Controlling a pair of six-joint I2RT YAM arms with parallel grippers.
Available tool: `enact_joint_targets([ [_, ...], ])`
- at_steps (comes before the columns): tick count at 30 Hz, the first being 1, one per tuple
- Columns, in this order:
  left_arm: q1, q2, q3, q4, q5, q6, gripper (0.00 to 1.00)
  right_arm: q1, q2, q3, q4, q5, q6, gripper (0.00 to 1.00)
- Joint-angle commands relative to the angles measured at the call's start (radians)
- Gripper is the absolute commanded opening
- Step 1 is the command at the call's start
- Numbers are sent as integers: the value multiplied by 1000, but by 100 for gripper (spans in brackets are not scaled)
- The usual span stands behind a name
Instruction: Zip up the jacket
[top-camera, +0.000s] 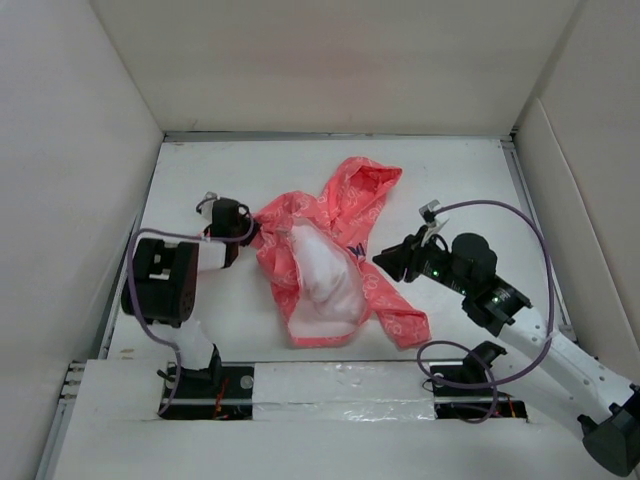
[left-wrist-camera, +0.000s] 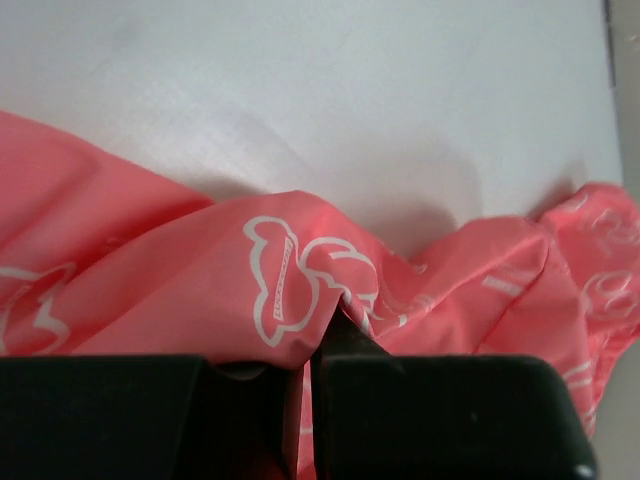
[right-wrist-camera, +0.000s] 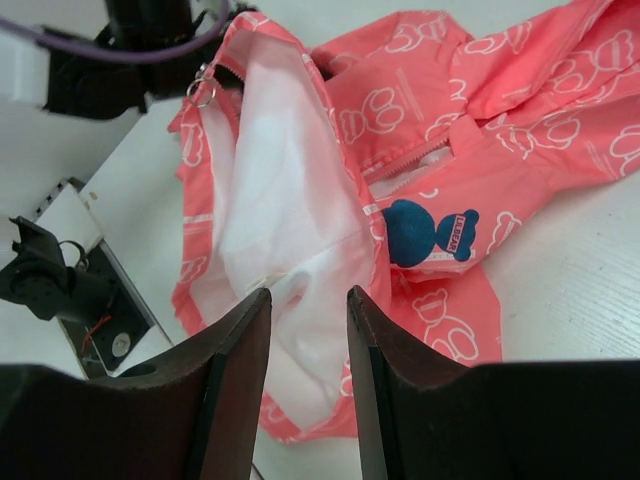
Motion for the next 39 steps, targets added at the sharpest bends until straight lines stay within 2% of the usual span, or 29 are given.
enact_joint_targets([
  [1, -7, 105, 235, 64, -33, 8, 0, -6, -7, -28, 26, 17, -19, 42],
  [4, -17, 232, 403, 47, -34, 36, 0, -6, 11, -73, 74, 2, -2, 43],
  [6, -27, 274, 518, 32, -33, 51, 0, -6, 28, -94, 129, 3, 13, 50],
  [8, -36, 306, 577, 16, -19, 87, 0, -6, 59, -105, 169, -1, 22, 53],
  [10, -36, 286, 588, 15, 24, 113, 18, -6, 73, -90, 173, 3, 15, 57],
  [11, -36, 228, 562, 24, 29, 116, 26, -6, 90, -76, 186, 3, 12, 57],
  [12, -36, 187, 472, 68, 16, 119, 40, -6, 99, -67, 192, 2, 9, 57],
  [14, -36, 45, 372, 110, 9, 119, 52, -6, 126, -38, 221, 5, 3, 57],
  [15, -45, -3, 288, 119, -32, 117, 58, -6, 137, -29, 236, 5, 7, 53],
  [16, -57, -55, 248, 118, -54, 117, 59, -6, 151, -16, 253, 5, 10, 47],
  [17, -80, -158, 173, 122, -117, 131, 64, -6, 185, 10, 290, 8, 12, 24],
  [19, -93, -246, 134, 107, -184, 149, 69, -6, 234, 48, 319, -3, 12, 4],
  [20, -103, -310, 128, 86, -206, 157, 70, -6, 261, 74, 333, -15, 4, 0],
  [22, -103, -361, 120, 36, -241, 165, 71, -6, 359, 157, 345, -20, -14, 0],
  [23, -117, -408, 114, 32, -246, 165, 71, -6, 395, 189, 347, -21, -25, 1],
  [24, -126, -430, 97, 23, -246, 165, 71, -6, 433, 230, 329, -26, -57, 18],
  [27, -175, -522, 44, 15, -244, 156, 68, -6, 594, 404, 250, -27, -155, 53],
  [31, -244, -651, -32, -11, -248, 133, 57, 3, 794, 623, 105, 26, -267, 59],
  [33, -264, -721, -65, -40, -206, 127, 44, 14, 892, 724, 62, 52, -318, 60],
  [35, -264, -781, -84, -72, -174, 105, 43, 29, 983, 845, -51, 110, -356, 61],
  [37, -264, -823, -107, -143, -143, 85, 43, 48, 1031, 898, -90, 208, -419, 61],
  [39, -264, -886, -137, -184, -120, 79, 44, 59, 1082, 948, -126, 235, -451, 61],
])
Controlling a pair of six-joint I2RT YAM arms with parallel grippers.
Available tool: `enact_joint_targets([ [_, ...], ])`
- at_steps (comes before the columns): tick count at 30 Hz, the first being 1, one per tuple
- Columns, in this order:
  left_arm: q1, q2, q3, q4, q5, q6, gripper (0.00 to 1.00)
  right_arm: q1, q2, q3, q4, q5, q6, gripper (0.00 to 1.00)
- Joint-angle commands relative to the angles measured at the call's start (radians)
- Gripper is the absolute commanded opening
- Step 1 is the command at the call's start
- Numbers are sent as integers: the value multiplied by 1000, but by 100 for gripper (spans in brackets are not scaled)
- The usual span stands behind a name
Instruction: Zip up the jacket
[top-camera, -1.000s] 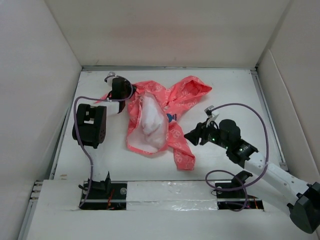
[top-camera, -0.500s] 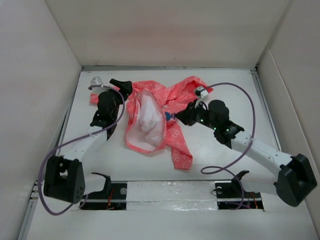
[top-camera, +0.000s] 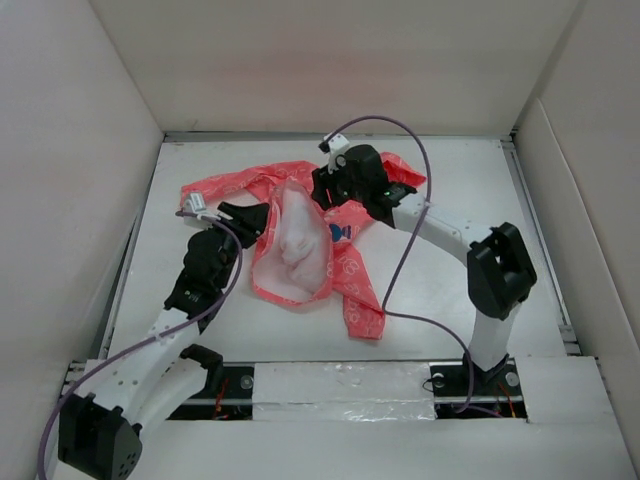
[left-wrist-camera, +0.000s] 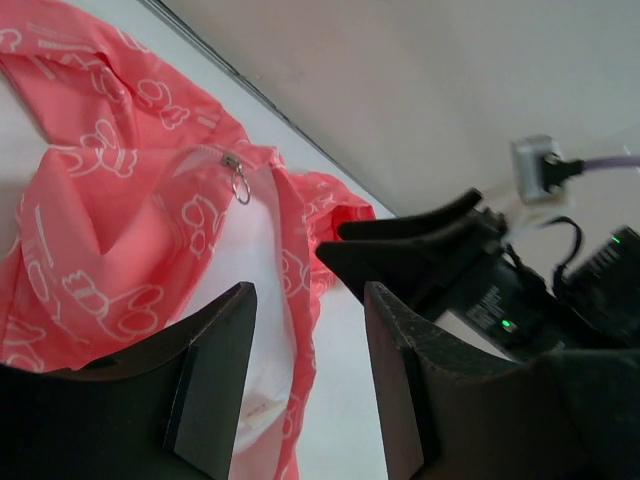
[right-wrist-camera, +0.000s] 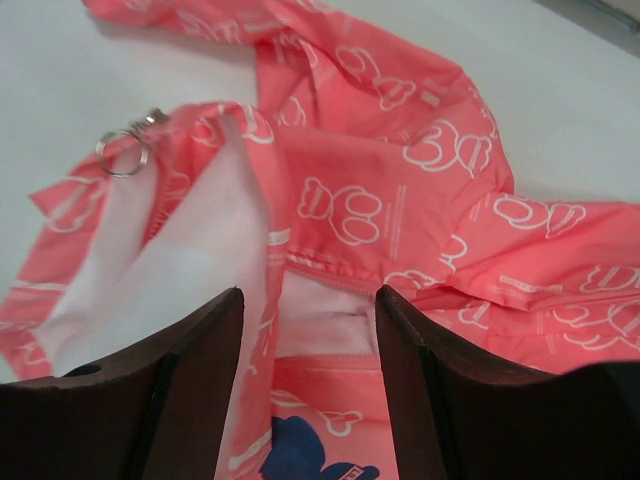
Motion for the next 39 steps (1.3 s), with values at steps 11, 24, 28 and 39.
enact_joint_targets([
  [11, -1, -171, -80, -147, 138, -68, 47, 62, 118, 147, -130, 127, -117, 25],
  [24, -20, -280, -224, -129, 216, -309, 48, 359, -291, -356, -8, 546, 44, 0],
  [28, -20, -313, -254, -144, 242, -381, 52, 503, -408, -514, -19, 717, 127, 1],
  [39, -20, -432, -147, -460, 112, -231, 59, 844, -448, -703, -110, 833, 521, 9],
])
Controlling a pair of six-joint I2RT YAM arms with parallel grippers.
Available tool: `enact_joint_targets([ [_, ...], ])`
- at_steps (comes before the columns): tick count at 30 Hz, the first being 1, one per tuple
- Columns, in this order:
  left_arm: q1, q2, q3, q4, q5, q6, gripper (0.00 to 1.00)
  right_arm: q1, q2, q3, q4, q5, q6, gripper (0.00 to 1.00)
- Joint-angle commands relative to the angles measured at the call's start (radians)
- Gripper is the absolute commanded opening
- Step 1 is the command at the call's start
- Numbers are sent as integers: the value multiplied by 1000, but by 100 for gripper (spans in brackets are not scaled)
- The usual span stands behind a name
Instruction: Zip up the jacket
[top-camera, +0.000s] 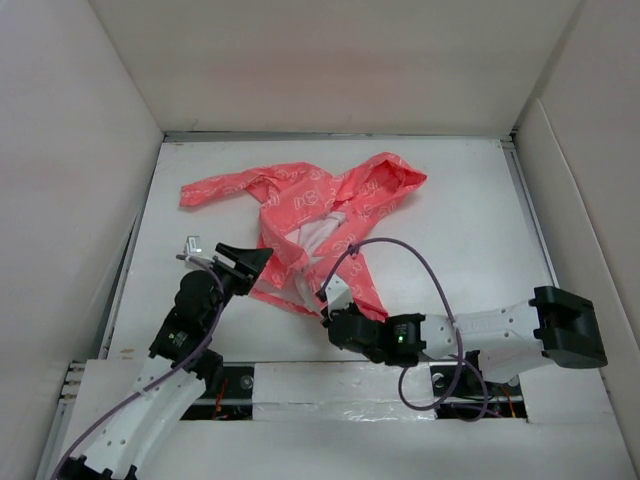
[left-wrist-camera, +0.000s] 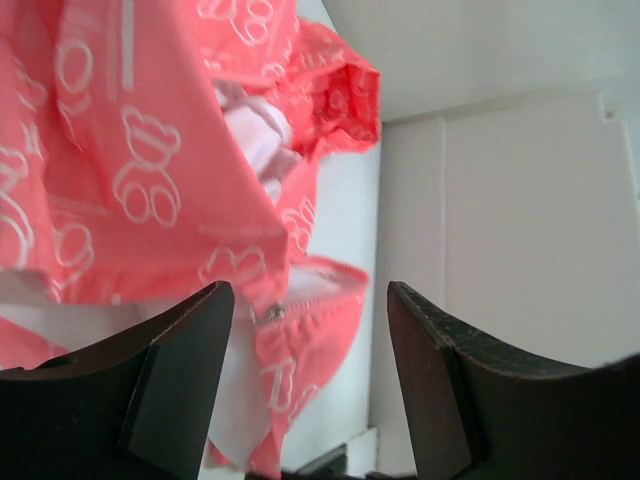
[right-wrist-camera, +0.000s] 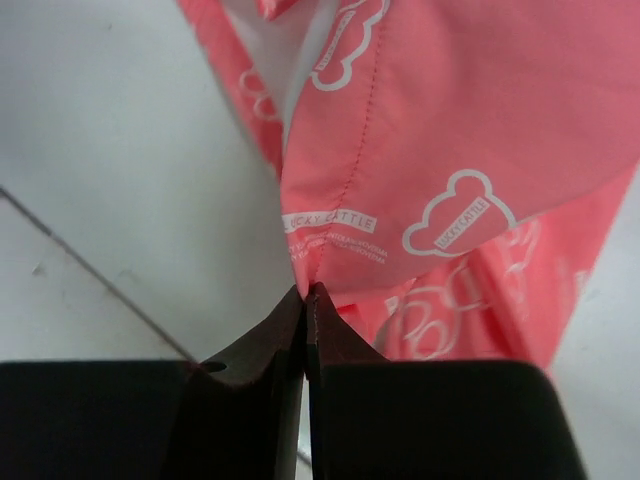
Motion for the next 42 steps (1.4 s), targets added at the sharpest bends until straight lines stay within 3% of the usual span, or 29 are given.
enact_joint_targets([
  [1, -3, 48, 115, -73, -89, 148, 60, 80, 9, -32, -29, 67, 180, 12],
  [2, -3, 147, 149, -52, -121, 234, 60, 106, 32, -32, -90, 67, 227, 16],
  [5, -3, 271, 181, -24, -187, 305, 61, 139, 50, -37, -133, 72, 286, 22],
  [7, -3, 353, 195, 46, -266, 343, 62, 149, 46, -57, -136, 61, 315, 36],
  [8, 9, 432, 206, 98, -288, 356, 63, 158, 40, -61, -135, 53, 318, 52],
  [9, 9, 468, 215, 135, -309, 379, 63, 158, 30, -63, -141, 53, 324, 60],
  [12, 91, 632, 249, 201, -314, 399, 65, 167, -44, -52, -190, 78, 308, 73],
  [15, 176, 792, 249, 401, -281, 385, 65, 167, -199, -58, -207, 116, 244, 72],
  [17, 207, 963, 333, 423, -227, 385, 65, 167, -332, -67, -183, 151, 190, 69],
  [18, 207, 1019, 374, 414, -210, 385, 65, 158, -373, -77, -179, 164, 158, 59],
  [22, 219, 1276, 583, 425, -112, 399, 61, 97, -535, -104, -141, 173, 78, 41],
  [26, 228, 1490, 760, 404, -43, 396, 58, 34, -650, -123, -95, 144, 10, 40],
  [33, 176, 1709, 1058, 344, 8, 429, 58, -34, -646, -101, -77, 153, -25, 42],
  [37, 133, 1740, 1226, 280, 20, 477, 58, -86, -634, -98, -26, 107, -60, 45],
  [41, 124, 1505, 1062, 365, -147, 503, 63, -100, -626, -101, -22, 73, -86, 46],
  [42, 124, 1376, 963, 377, -186, 502, 64, -110, -622, -106, -8, 63, -93, 45],
])
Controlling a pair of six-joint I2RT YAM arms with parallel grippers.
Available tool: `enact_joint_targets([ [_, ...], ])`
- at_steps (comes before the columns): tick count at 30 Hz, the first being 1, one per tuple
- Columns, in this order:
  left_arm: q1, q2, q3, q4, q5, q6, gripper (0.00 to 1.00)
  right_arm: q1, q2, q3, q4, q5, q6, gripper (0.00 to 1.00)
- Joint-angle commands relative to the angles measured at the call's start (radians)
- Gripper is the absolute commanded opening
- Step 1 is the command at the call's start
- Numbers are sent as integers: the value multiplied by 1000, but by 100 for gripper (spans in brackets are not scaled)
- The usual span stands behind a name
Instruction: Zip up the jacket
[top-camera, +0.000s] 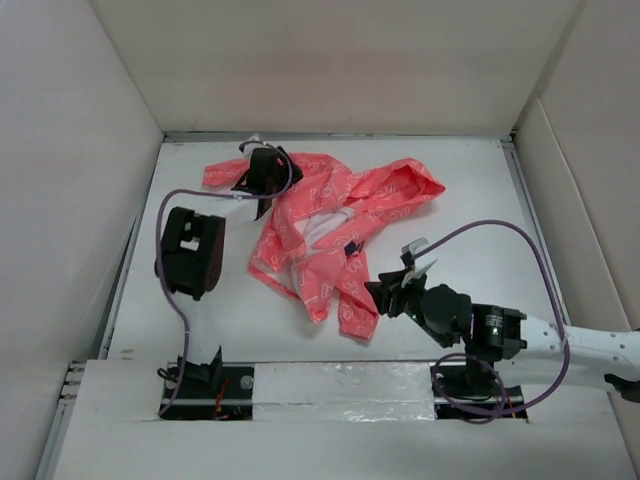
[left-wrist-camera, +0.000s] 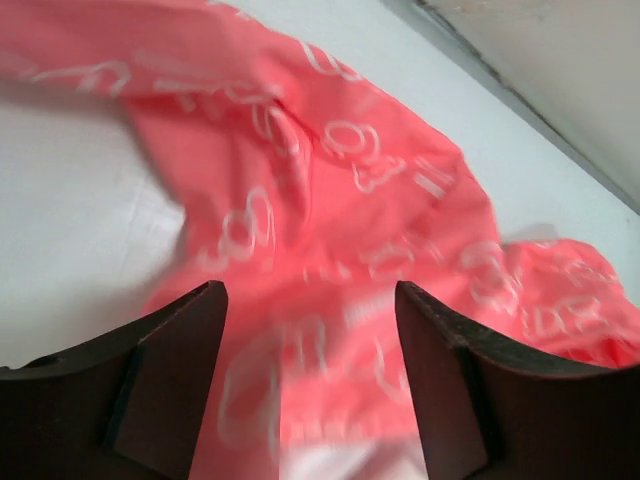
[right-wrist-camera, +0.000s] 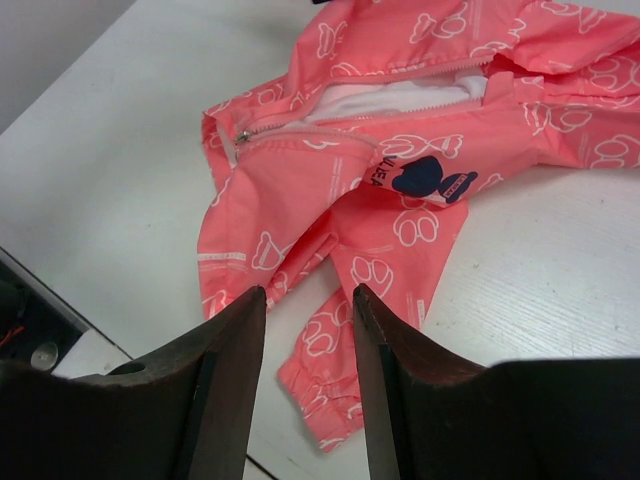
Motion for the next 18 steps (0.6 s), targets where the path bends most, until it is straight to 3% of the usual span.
enact_joint_targets([
  [1, 4, -358, -161, 75, -159, 35, 67, -24, 4, 4, 87, -35, -50, 44],
  [4, 4, -594, -324, 89, -268, 16, 82, -35, 24, -2, 118, -76, -65, 37],
  [7, -20, -792, -485, 74, -198, -53, 75, -44, 48, 1, 153, -107, -84, 21],
  [8, -33, -840, -535, 83, -125, -110, 64, -53, 57, 4, 159, -116, -97, 0],
  [9, -54, -948, -657, 100, -90, -135, 52, -53, 70, 17, 156, -142, -104, 0],
  [11, -128, -1100, -817, 105, -40, -222, 0, -53, 85, 30, 134, -165, -108, 0],
  [15, -217, -1333, -989, -9, -17, -371, 0, -53, 84, 44, 104, -178, -107, 0],
  [18, -246, -1519, -1101, -56, -50, -477, 25, -53, 59, 40, 84, -188, -107, 0],
])
